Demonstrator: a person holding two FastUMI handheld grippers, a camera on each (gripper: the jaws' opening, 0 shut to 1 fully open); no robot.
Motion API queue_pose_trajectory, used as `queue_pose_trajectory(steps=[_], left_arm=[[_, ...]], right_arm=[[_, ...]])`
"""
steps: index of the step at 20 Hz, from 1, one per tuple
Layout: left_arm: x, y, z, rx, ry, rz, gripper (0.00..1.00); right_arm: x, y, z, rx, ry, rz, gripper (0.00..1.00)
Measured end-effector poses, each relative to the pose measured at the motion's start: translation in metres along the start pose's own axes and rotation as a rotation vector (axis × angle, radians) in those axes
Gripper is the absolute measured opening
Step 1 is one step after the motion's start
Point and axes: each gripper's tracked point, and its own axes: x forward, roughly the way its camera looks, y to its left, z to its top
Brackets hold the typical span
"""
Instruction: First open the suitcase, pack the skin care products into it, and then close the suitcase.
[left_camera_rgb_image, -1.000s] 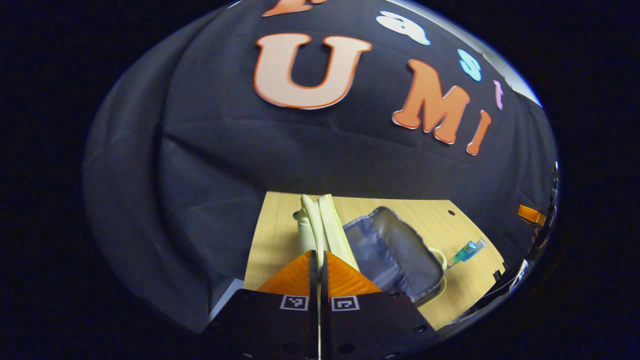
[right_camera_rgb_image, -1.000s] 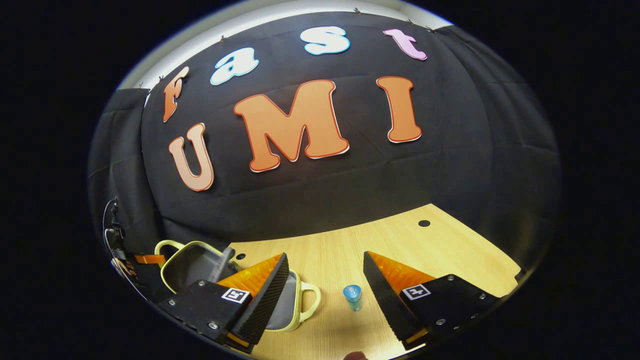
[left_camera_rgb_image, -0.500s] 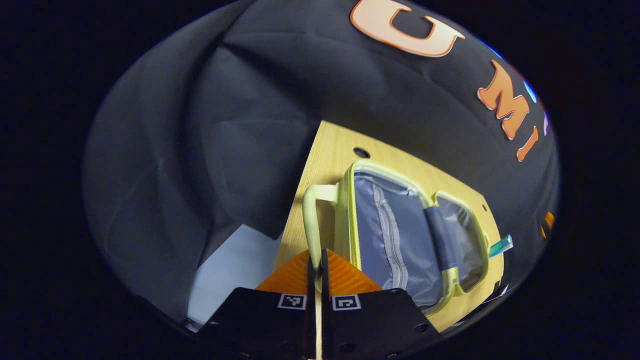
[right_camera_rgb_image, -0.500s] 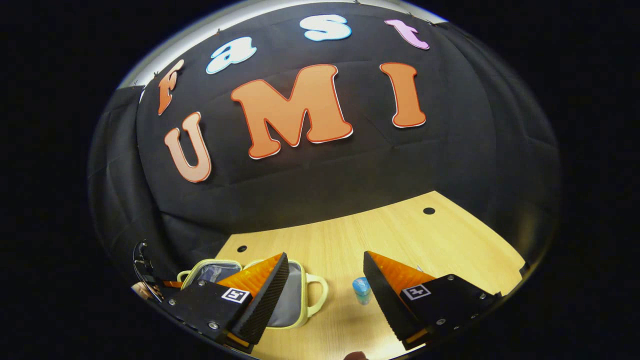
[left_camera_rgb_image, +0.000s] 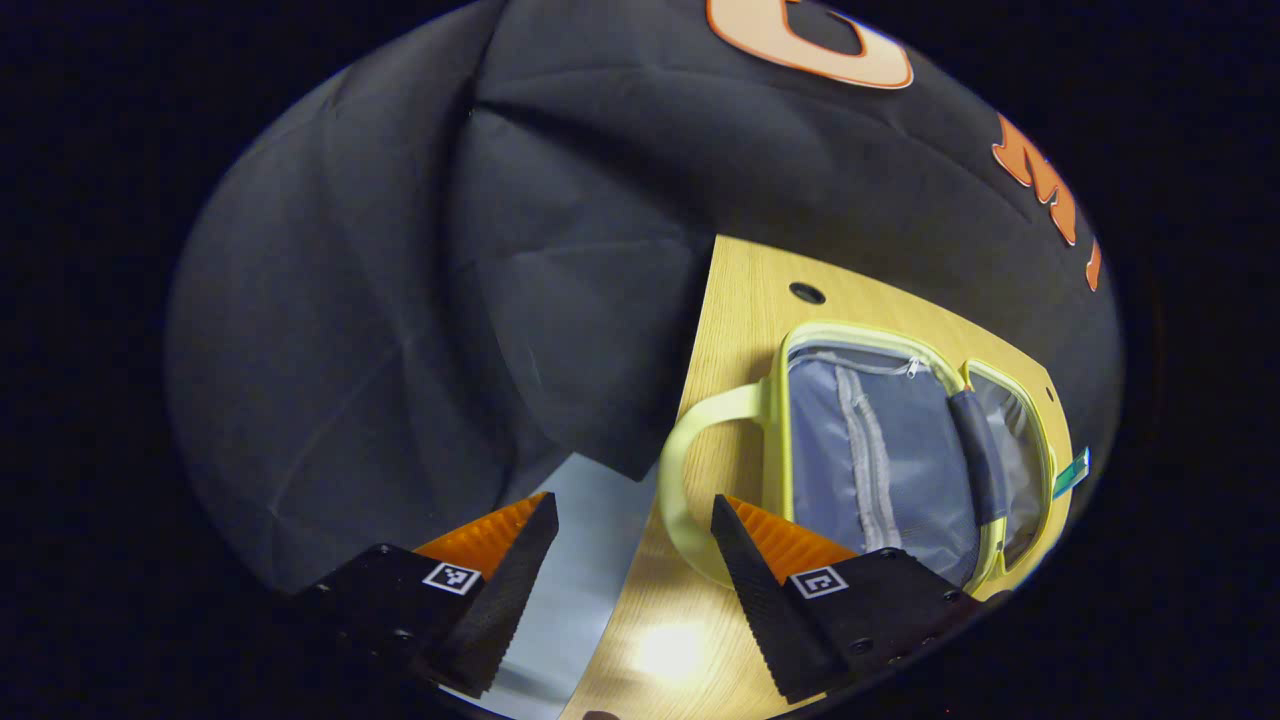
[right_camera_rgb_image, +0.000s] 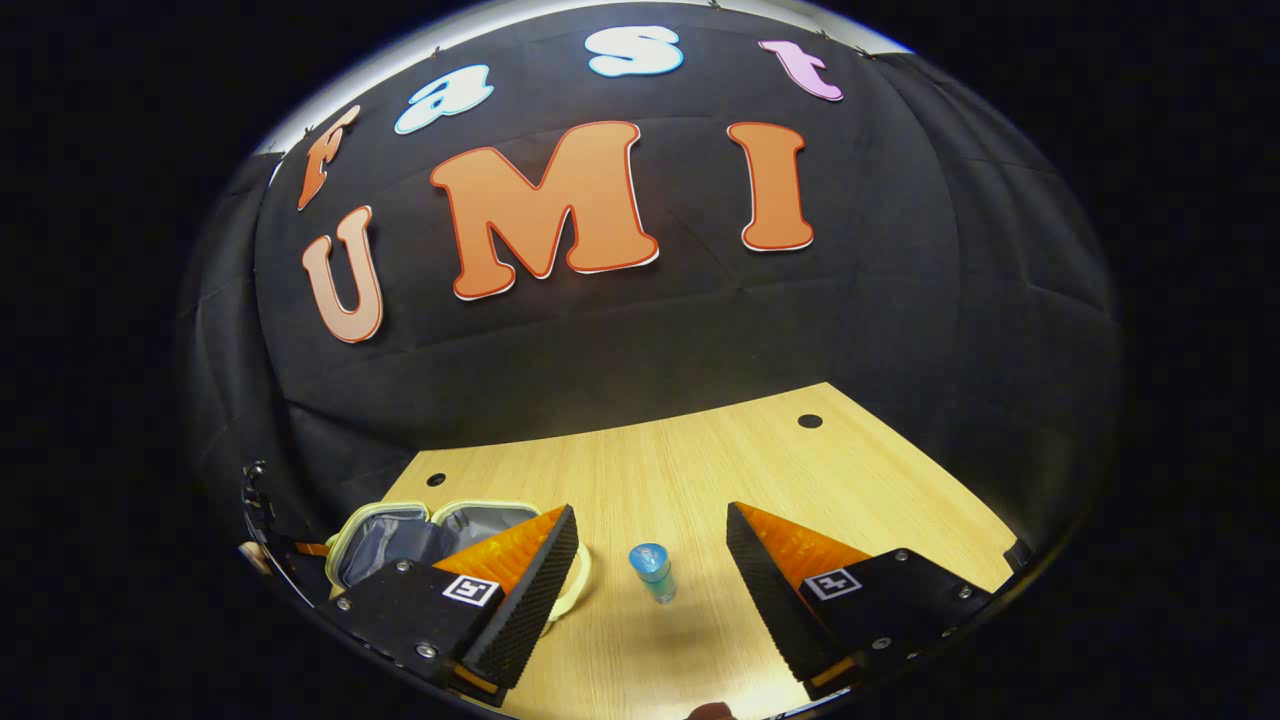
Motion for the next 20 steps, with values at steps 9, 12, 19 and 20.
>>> queue_pose_trajectory(steps=[9, 12, 19, 20], left_arm=[[-0.187, -0.17, 0.127, 0.041, -0.469, 0.014, 0.98], [-0.224, -0.269, 0.126, 0.119, -0.556, -0.072, 0.96], [-0.216, -0.486, 0.03, 0.25, -0.506, -0.324, 0.97], [-0.207, -0.511, 0.009, 0.253, -0.476, -0.356, 0.99]], right_arm=[[0.022, -0.05, -0.011, -0.071, 0.009, 0.041, 0.95], [0.027, -0.064, -0.02, -0.067, 0.028, 0.071, 0.95], [0.04, -0.109, -0.044, -0.116, 0.076, 0.076, 0.95], [0.04, -0.116, -0.048, -0.113, 0.086, 0.075, 0.95]])
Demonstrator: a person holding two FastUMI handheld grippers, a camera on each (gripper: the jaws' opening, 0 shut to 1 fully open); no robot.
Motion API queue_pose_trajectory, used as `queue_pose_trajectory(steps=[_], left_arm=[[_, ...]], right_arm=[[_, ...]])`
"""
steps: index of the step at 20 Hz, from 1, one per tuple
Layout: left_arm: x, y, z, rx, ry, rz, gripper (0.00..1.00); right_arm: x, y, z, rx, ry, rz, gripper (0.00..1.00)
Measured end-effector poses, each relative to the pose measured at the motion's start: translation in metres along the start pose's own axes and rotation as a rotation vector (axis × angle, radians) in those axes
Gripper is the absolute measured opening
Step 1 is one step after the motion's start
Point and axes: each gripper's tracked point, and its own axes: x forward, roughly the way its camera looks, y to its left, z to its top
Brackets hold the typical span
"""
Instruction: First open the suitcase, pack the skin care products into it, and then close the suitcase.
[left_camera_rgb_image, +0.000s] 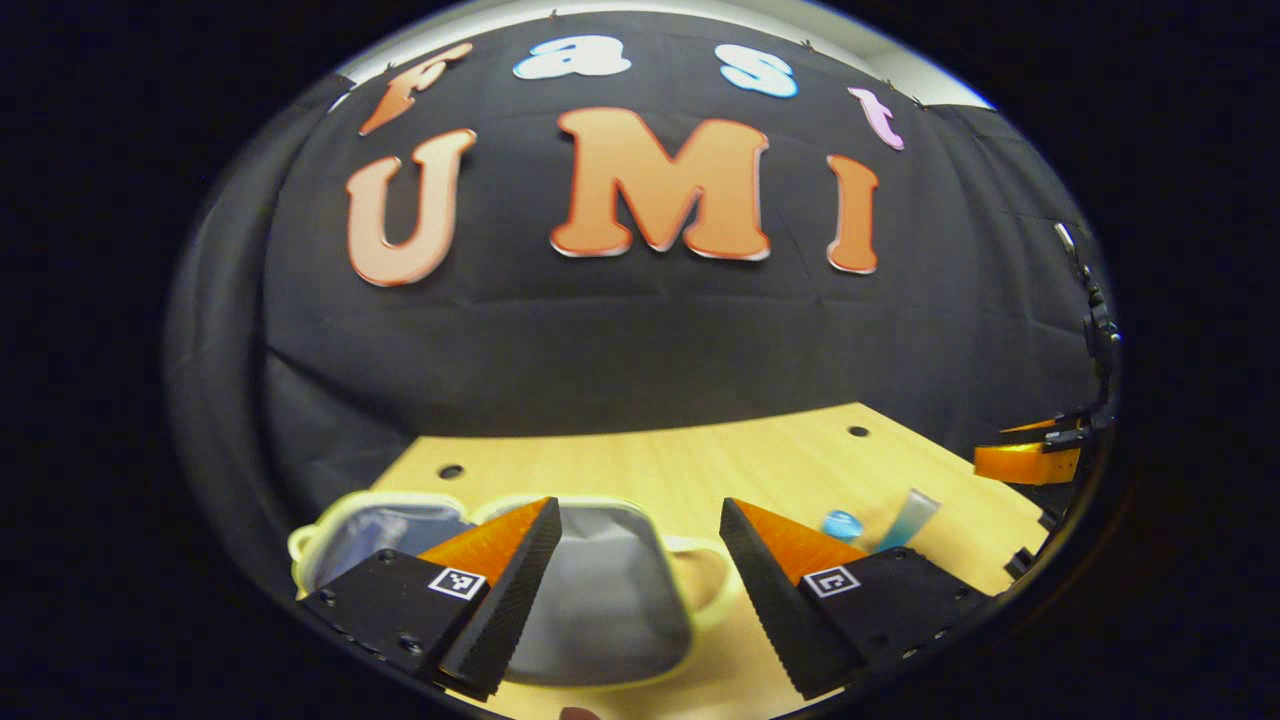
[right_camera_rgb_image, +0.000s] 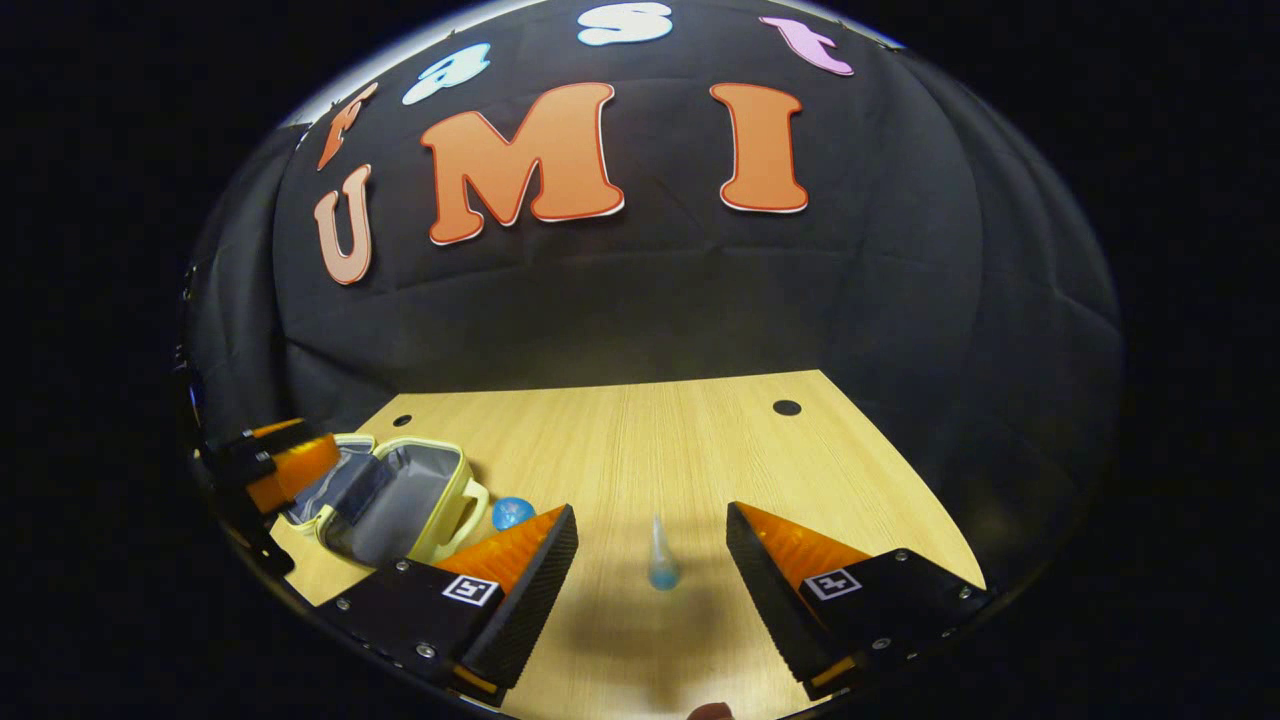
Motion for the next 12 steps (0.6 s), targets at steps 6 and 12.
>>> queue_pose_trajectory(steps=[6, 12], left_arm=[[0.032, -0.091, -0.072, 0.028, 0.108, -0.095, 1.0], [0.069, -0.139, -0.116, 0.077, 0.183, -0.14, 1.0]], right_arm=[[-0.004, -0.043, -0.028, 0.023, 0.053, -0.039, 0.95], [-0.006, -0.082, -0.052, 0.036, 0.101, -0.084, 0.95]])
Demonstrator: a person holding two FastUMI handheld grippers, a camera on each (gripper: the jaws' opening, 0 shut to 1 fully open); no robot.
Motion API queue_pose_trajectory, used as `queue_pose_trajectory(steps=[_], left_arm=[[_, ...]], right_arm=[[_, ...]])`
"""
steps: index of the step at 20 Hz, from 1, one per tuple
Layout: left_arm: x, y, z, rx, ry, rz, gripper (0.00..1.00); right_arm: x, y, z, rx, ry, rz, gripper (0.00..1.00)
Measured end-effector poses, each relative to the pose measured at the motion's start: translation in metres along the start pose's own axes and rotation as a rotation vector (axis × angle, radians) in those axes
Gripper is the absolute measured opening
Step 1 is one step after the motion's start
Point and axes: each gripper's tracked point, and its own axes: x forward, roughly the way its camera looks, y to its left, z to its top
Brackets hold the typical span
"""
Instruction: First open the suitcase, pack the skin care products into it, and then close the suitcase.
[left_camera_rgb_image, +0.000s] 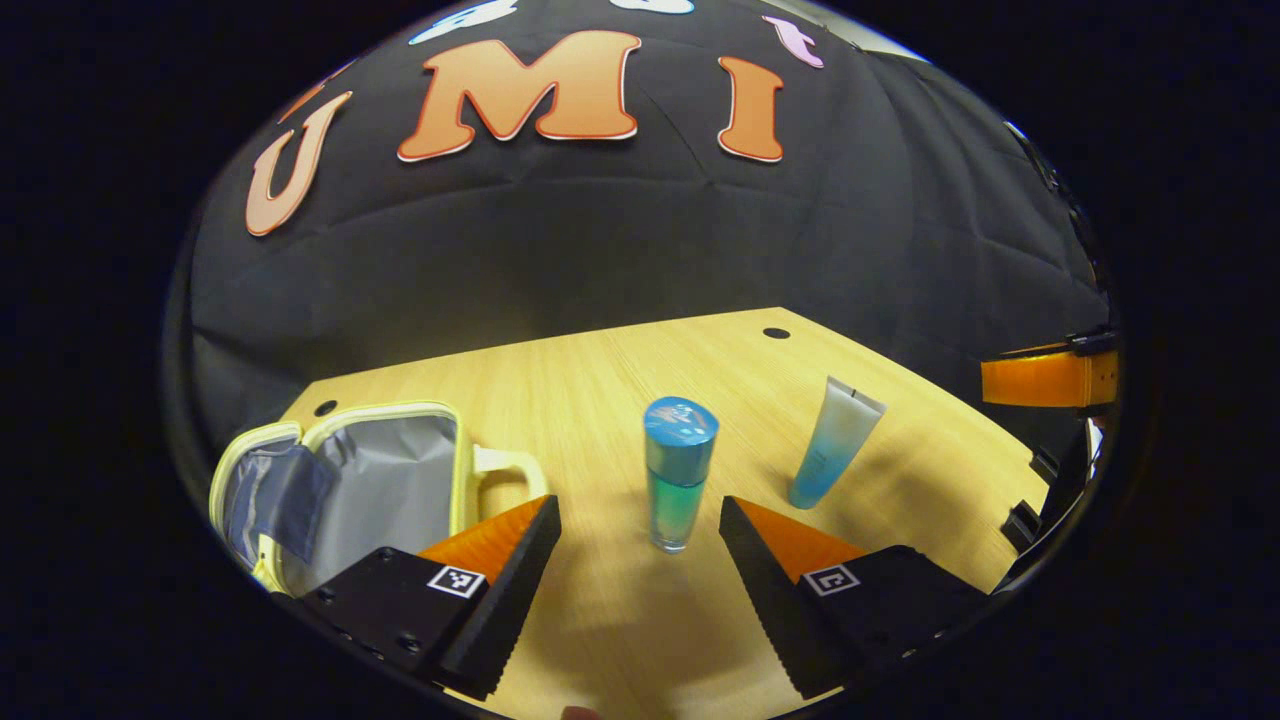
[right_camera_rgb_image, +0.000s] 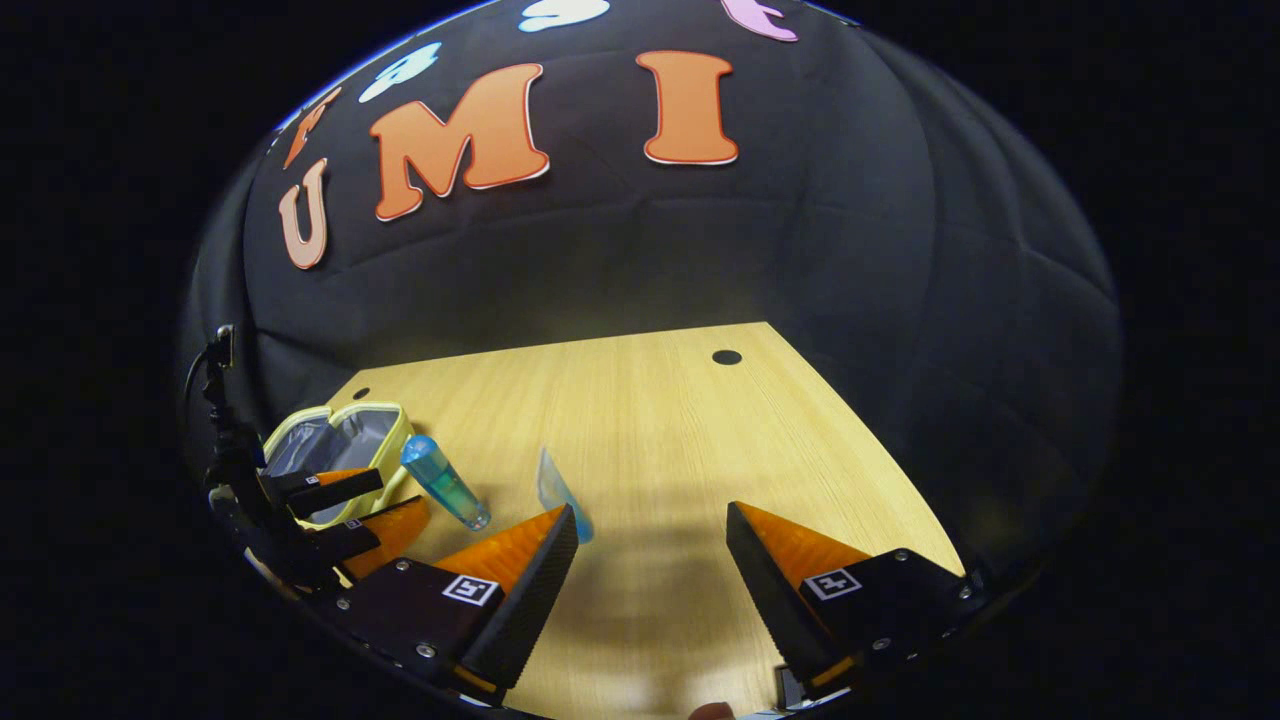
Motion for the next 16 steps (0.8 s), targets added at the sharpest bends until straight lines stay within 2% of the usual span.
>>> queue_pose_trajectory(steps=[2, 4, 8, 9, 12, 16], left_arm=[[0.013, -0.001, 0.0, 0.007, -0.005, 0.019, 0.99], [0.027, 0.005, -0.001, 0.005, -0.013, 0.078, 0.99], [0.05, 0.001, -0.013, -0.018, 0.005, 0.086, 0.99], [0.062, -0.001, -0.015, -0.015, 0.0, 0.081, 0.96], [0.061, -0.005, -0.011, -0.017, -0.02, 0.084, 0.46], [0.051, -0.005, -0.012, -0.045, -0.002, 0.06, 0.43]], right_arm=[[0.002, -0.009, -0.006, 0.006, 0.019, -0.012, 0.95], [0.001, -0.018, -0.011, 0.016, 0.032, -0.021, 0.95], [0.001, -0.024, -0.013, 0.022, 0.041, -0.033, 0.95], [0.001, -0.026, -0.014, 0.02, 0.042, -0.037, 0.95], [-0.003, -0.023, -0.018, 0.002, 0.047, -0.035, 0.95], [0.001, -0.008, -0.027, -0.036, 0.06, -0.009, 0.95]])
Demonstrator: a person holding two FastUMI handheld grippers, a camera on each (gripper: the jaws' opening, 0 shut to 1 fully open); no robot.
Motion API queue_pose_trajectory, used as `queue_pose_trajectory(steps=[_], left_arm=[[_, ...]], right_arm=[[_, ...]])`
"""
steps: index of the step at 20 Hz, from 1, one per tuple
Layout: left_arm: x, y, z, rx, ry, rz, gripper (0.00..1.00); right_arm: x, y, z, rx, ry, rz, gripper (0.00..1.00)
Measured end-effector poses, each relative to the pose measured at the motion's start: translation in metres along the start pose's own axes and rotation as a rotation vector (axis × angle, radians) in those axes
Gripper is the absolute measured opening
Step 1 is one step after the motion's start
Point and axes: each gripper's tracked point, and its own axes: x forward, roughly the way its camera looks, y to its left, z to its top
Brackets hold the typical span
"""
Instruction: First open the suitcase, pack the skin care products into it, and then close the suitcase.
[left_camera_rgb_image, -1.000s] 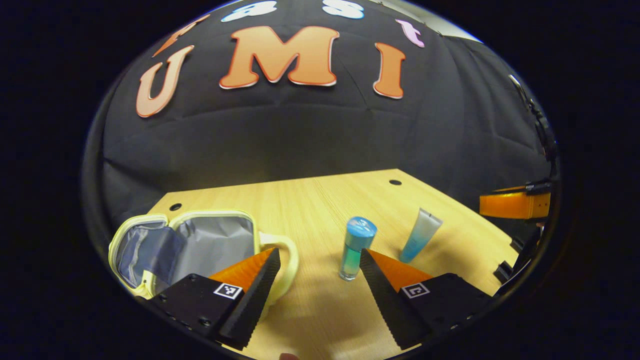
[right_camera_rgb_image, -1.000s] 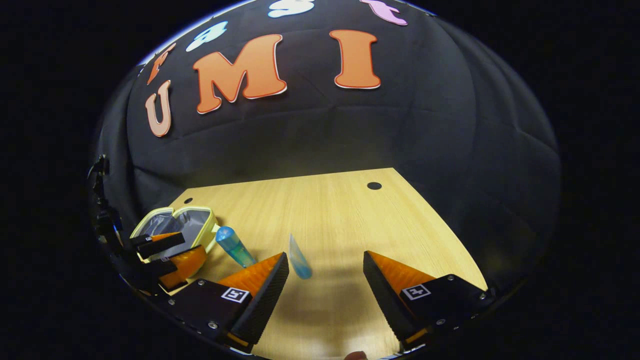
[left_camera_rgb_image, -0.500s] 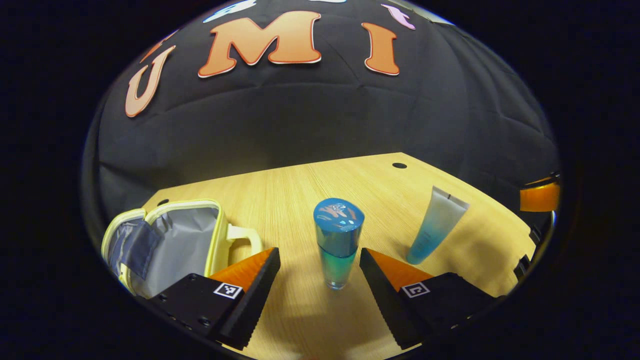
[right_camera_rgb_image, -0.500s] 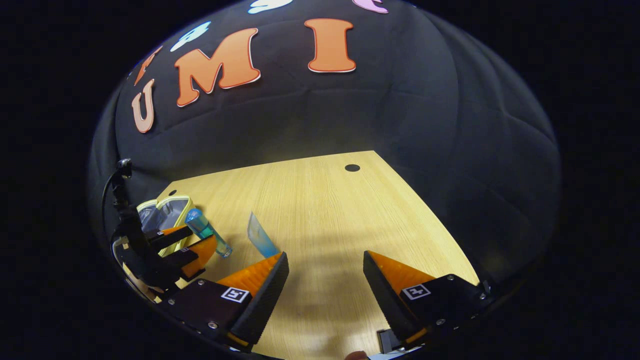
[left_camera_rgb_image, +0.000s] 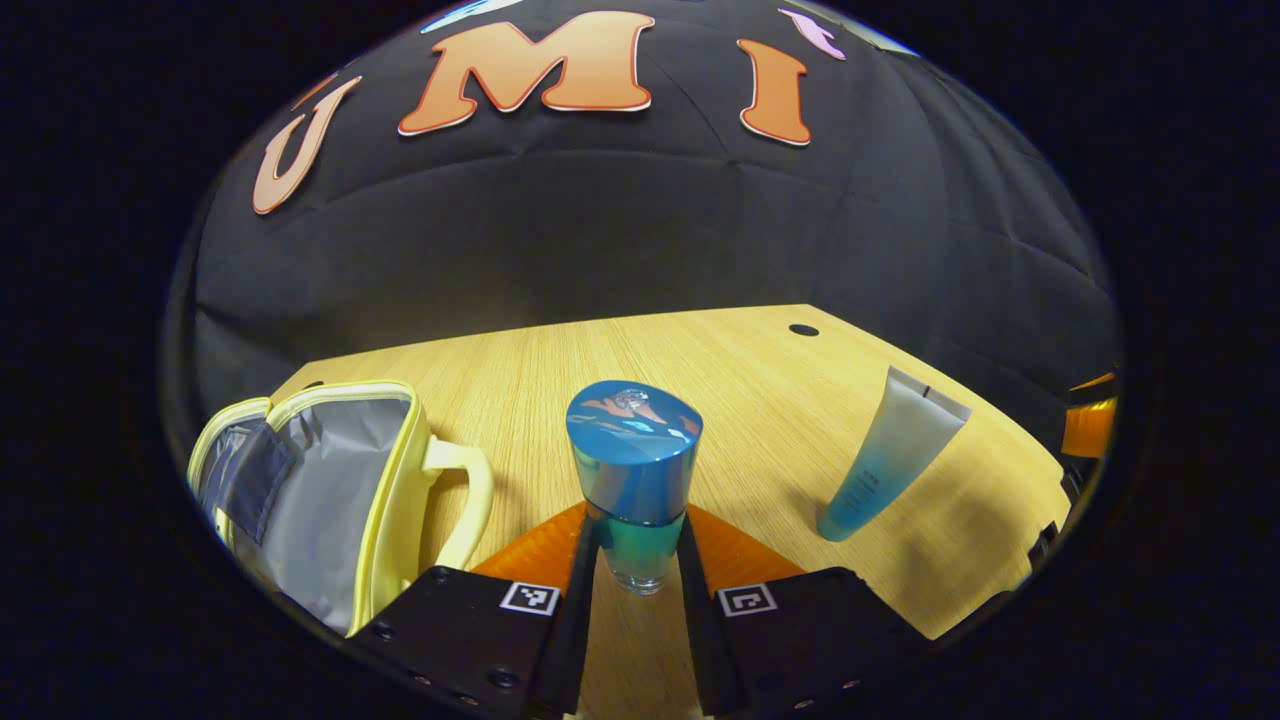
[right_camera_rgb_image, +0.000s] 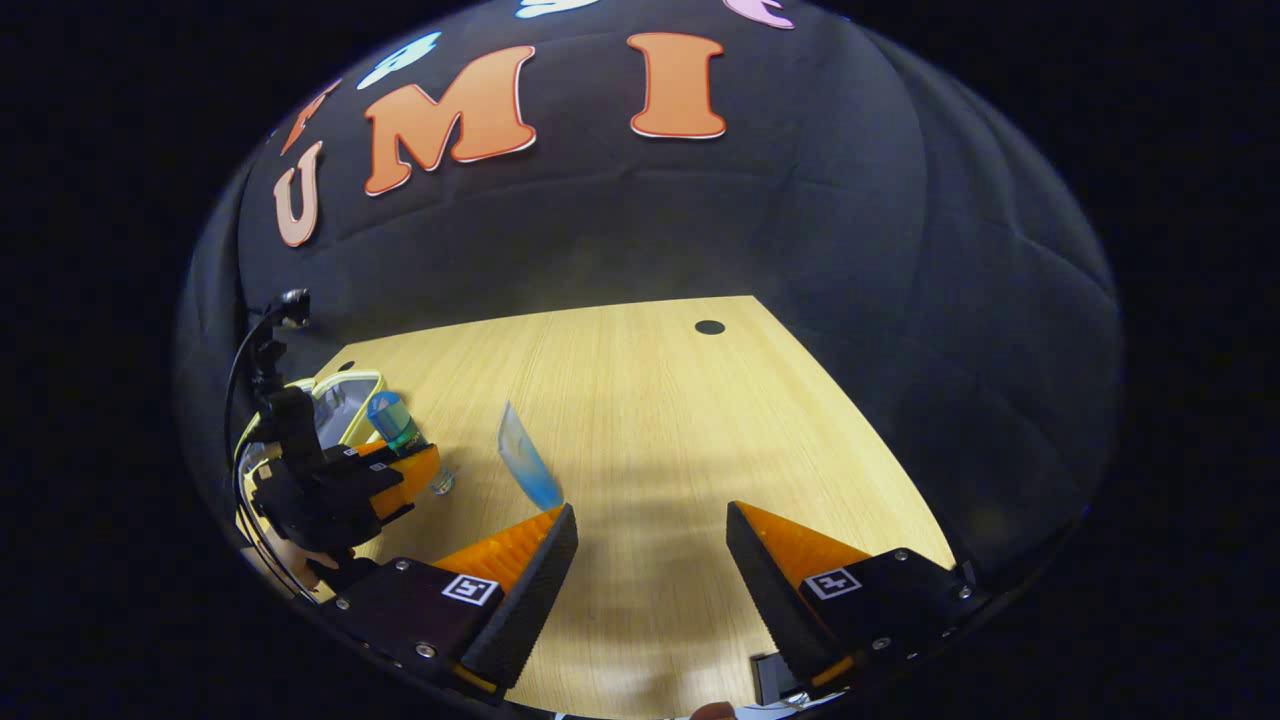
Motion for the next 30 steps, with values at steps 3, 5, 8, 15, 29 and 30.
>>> queue_pose_trajectory(steps=[3, 5, 8, 15, 29, 30], left_arm=[[-0.009, -0.001, 0.007, -0.005, 0.0, -0.027, 0.43], [-0.024, -0.002, 0.019, -0.015, -0.003, -0.053, 0.43], [-0.055, 0.002, 0.043, -0.059, -0.002, -0.075, 0.43], [-0.132, 0.052, 0.083, -0.148, 0.012, -0.029, 0.43], [-0.181, 0.171, 0.067, -0.184, 0.044, 0.126, 0.44], [-0.179, 0.177, 0.067, -0.182, 0.049, 0.121, 0.43]], right_arm=[[0.005, 0.018, -0.005, -0.018, 0.016, 0.034, 0.96], [0.012, 0.032, -0.004, -0.031, 0.014, 0.067, 0.96], [0.026, 0.054, -0.008, -0.056, 0.031, 0.116, 0.96], [0.08, 0.088, -0.022, -0.161, 0.075, 0.18, 0.96], [0.131, 0.098, -0.045, -0.21, 0.159, 0.206, 0.46], [0.127, 0.101, -0.046, -0.199, 0.169, 0.213, 0.46]])
